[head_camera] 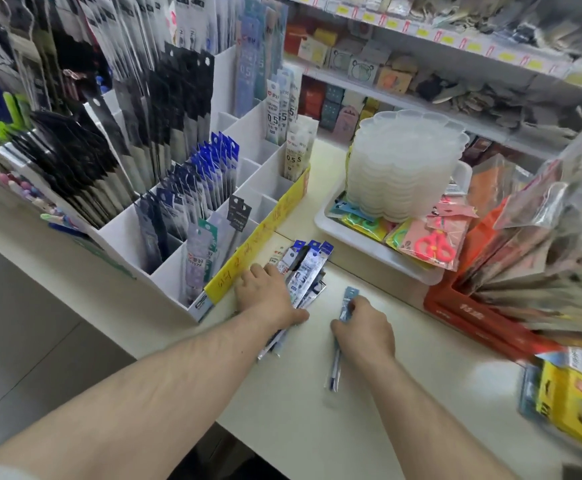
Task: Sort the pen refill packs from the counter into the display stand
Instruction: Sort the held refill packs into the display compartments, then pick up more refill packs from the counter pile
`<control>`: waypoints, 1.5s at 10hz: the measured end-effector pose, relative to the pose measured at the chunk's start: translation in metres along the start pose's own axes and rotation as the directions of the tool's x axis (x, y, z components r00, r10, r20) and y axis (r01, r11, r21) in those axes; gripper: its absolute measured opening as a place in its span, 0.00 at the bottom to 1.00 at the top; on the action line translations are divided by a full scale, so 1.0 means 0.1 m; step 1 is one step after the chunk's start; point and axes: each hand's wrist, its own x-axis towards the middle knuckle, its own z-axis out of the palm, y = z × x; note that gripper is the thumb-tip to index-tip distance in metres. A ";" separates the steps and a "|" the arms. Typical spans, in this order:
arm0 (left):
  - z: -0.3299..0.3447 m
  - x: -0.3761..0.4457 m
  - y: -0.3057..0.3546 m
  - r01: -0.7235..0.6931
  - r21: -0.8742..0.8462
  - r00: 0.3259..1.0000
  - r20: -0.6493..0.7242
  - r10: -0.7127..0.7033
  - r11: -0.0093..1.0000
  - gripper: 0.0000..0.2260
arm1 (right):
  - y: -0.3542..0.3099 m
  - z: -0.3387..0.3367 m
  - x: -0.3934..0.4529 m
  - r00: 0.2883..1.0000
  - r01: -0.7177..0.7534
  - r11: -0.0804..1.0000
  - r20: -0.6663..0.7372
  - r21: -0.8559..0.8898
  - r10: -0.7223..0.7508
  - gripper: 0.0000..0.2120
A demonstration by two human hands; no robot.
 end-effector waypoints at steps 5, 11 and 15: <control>-0.21 -0.04 -0.30 -0.047 -0.441 0.994 0.068 0.085 0.896 0.27 | 0.16 -0.07 0.01 0.997 0.076 0.973 -0.044 0.219 -0.067 0.14; -0.51 -0.35 -0.34 -0.369 -0.927 0.915 -0.350 0.203 0.064 0.21 | -0.77 -0.25 -0.31 0.816 0.224 0.446 0.083 0.867 -0.572 0.34; -0.13 -0.31 -0.53 -0.548 -0.724 0.834 -0.439 0.334 0.419 0.22 | -0.81 0.22 -0.29 0.832 0.402 0.530 -0.057 0.747 -0.551 0.33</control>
